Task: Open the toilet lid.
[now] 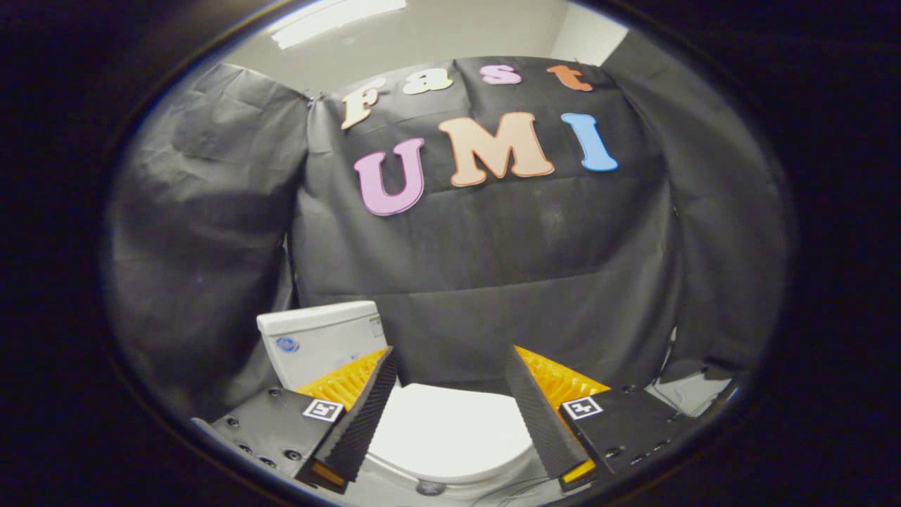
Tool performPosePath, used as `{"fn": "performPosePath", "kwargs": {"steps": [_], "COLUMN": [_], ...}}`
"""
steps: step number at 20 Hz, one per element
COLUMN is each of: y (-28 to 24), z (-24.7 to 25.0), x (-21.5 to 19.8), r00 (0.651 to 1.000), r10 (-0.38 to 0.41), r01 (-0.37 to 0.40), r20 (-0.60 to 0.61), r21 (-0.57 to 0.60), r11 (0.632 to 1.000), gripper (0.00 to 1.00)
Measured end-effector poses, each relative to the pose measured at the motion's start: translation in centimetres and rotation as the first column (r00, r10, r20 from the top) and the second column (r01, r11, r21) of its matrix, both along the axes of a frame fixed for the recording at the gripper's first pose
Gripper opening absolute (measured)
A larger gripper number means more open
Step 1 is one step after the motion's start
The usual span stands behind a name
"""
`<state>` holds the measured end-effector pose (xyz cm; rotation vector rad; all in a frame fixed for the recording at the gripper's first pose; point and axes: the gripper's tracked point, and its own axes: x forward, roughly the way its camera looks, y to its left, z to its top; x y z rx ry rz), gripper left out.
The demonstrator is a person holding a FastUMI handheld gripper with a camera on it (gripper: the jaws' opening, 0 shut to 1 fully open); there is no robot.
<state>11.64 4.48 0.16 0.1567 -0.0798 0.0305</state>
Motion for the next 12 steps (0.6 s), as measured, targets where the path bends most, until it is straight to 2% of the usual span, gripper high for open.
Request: {"fn": "performPosePath", "kwargs": {"steps": [3,6,9,12], "y": [1.0,2.0,3.1,5.1], "z": [-1.1,-3.2,-6.4,-9.8], "x": [1.3,1.4,1.0,0.5], "r00": [0.996,0.982,0.954,0.935], "r10": [-0.088,-0.190,-0.290,-0.330], "r01": [0.085,0.185,0.297,0.352], "r20": [0.021,-0.002,-0.069,-0.125], "r21": [0.134,0.222,0.312,0.404], "r11": [0.987,0.957,0.902,0.844], "gripper": [0.93,0.94,0.89,0.81]}}
